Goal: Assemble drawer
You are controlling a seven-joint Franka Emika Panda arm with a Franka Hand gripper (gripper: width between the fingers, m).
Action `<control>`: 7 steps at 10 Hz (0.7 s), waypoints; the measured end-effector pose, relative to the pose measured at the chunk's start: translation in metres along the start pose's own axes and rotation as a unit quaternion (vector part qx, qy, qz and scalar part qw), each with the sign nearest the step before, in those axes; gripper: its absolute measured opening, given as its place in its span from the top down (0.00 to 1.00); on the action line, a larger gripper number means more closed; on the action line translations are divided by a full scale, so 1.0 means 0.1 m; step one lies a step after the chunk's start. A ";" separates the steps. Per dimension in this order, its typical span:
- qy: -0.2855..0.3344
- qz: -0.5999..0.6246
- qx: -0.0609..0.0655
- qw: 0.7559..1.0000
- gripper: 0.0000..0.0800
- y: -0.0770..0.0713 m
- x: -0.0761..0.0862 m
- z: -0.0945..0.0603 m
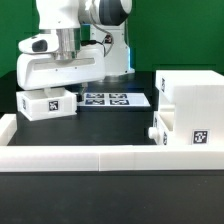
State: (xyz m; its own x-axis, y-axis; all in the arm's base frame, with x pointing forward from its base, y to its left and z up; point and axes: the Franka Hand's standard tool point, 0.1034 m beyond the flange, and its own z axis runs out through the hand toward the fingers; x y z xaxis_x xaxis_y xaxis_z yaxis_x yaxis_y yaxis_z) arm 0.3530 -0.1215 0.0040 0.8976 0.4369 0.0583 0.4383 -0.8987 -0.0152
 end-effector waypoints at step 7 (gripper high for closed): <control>0.001 -0.005 0.000 1.000 0.95 -0.05 0.06 0.00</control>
Offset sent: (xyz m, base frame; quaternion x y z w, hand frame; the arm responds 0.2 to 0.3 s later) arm 0.0040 0.0018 0.0006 0.0007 -0.0014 -0.0011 1.0000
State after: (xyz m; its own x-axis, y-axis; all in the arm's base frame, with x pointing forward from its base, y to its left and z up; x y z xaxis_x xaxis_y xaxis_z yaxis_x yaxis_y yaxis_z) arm 0.3565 -0.1147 0.0044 0.8927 0.4466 0.0603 0.4482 -0.8938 -0.0150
